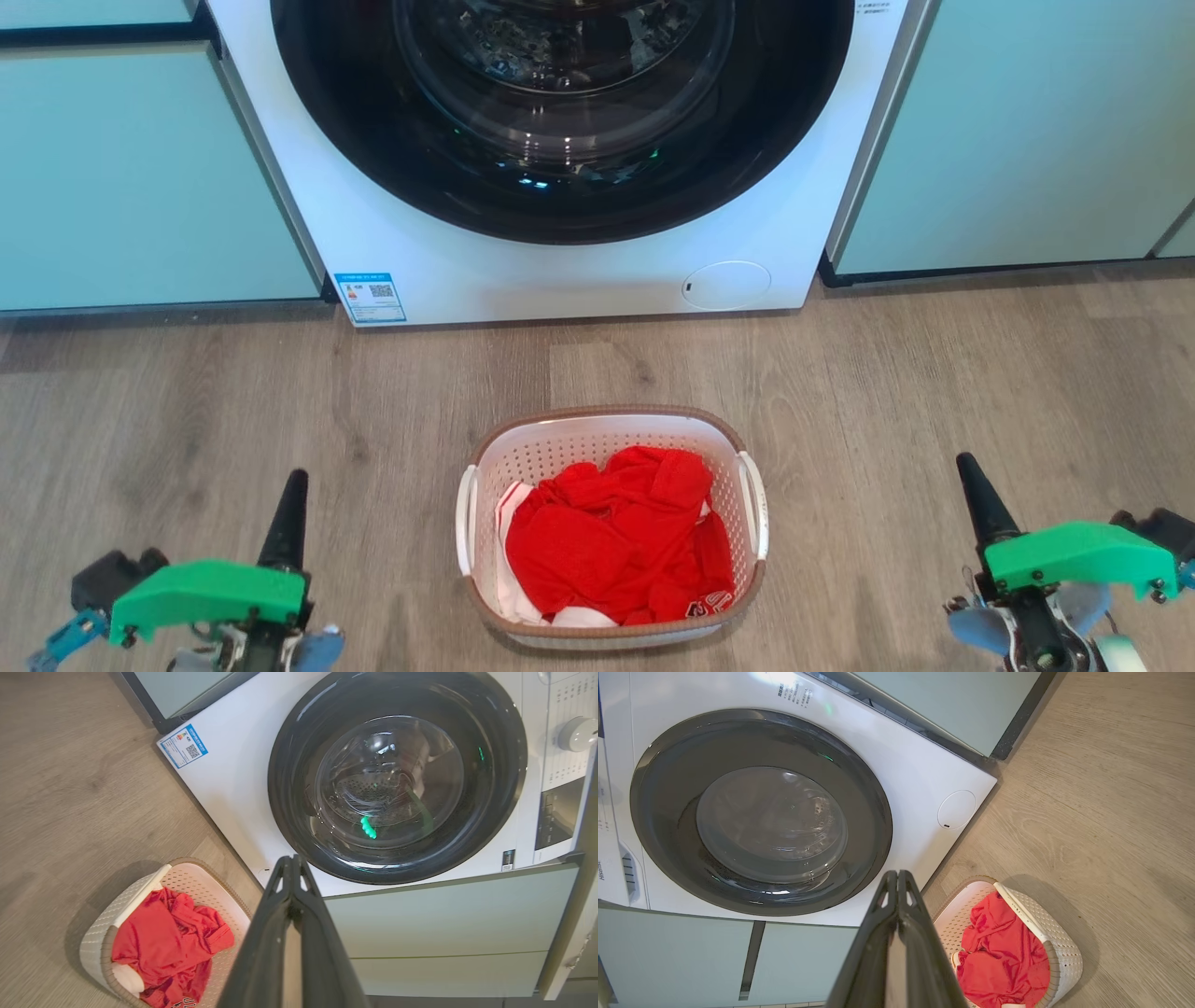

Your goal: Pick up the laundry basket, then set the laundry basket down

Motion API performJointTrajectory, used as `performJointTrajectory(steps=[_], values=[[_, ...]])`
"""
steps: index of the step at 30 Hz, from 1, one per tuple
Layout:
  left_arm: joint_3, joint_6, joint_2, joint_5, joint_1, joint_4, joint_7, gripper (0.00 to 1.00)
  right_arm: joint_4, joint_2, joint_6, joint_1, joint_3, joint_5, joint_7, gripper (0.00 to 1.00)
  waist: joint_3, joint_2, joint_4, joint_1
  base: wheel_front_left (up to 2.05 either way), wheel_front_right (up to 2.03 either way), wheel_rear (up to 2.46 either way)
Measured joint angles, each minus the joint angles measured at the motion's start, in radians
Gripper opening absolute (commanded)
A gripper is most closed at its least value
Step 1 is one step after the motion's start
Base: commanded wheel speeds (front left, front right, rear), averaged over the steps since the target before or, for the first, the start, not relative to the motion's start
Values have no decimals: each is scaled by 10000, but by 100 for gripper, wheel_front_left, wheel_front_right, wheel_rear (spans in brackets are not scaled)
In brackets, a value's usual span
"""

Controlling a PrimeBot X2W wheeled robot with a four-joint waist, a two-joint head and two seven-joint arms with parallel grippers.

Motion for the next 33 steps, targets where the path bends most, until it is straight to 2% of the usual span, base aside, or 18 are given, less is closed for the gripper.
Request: performJointTrajectory(steps=[33], values=[[602, -516, -6, -3505, -682, 284, 880, 0, -8, -6, 0, -205, -585, 3555, 915, 0, 36, 0, 60, 0, 0, 0, 0]])
